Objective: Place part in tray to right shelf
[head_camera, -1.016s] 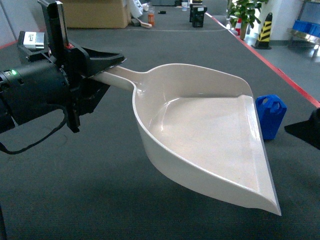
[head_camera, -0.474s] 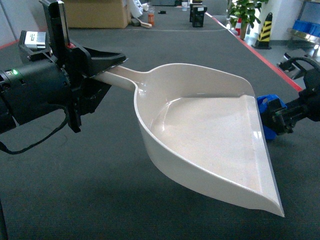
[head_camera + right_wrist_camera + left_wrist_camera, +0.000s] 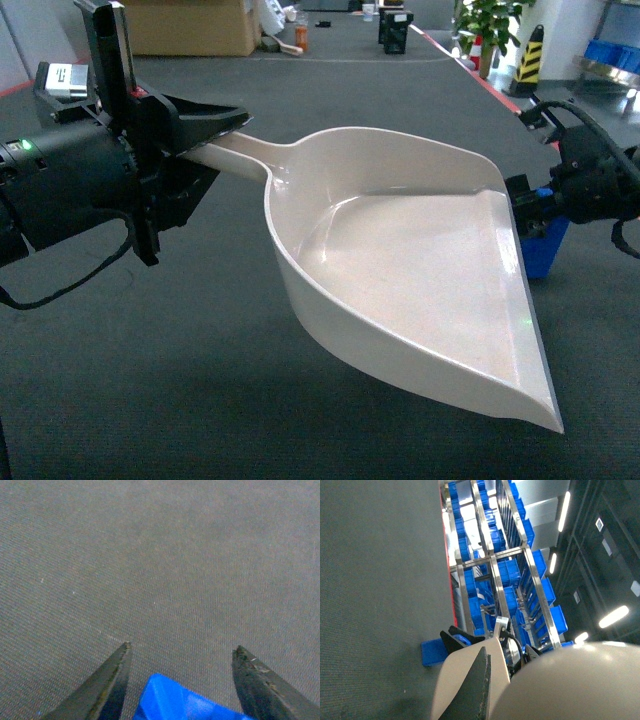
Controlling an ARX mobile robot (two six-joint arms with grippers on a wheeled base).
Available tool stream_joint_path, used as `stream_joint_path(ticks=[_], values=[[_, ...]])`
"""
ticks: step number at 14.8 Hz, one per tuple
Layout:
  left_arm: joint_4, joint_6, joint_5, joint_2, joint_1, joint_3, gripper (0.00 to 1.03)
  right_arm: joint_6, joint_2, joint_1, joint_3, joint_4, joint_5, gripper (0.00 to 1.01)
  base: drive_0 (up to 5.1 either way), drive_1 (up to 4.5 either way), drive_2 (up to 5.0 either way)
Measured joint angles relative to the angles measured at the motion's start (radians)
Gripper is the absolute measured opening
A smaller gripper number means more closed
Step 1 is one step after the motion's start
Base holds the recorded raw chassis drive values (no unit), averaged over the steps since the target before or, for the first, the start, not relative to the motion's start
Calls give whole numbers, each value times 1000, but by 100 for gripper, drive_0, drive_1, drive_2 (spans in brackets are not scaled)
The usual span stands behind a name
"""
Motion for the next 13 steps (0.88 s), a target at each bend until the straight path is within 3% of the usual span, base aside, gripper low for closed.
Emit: stream_joint_path(ticks=[1, 2, 4, 5, 7, 9, 10, 11, 13], values=[[0, 0, -1, 0, 0, 0, 15, 15, -20, -2, -45, 18, 16, 51, 0, 0, 0], [0, 0, 1, 0, 0, 0, 15, 23, -51, -14, -101, 49, 18, 46, 0, 0, 0], [0, 0, -3, 0, 0, 0, 15, 53, -156, -49, -239, 123, 3, 46, 0, 0, 0], [0, 0, -2, 0, 0, 0, 15, 72, -285, -66, -348, 173, -29, 46, 0, 0, 0], [0, 0, -1, 0, 0, 0, 15, 87, -392, -63, -416, 192, -66, 46, 0, 0, 0], [0, 0, -1, 0, 0, 0, 15, 128, -616, 16, -512, 231, -125, 46, 0, 0, 0], [0, 0, -1, 0, 0, 0, 15, 155, -679, 75, -518, 259, -127, 46, 0, 0, 0], [0, 0, -1, 0, 0, 0, 15, 198, -704, 149, -511, 285, -124, 46, 0, 0, 0], [0, 0, -2, 0, 0, 0, 15, 274, -623, 285, -499, 333, -59, 46, 0, 0, 0]])
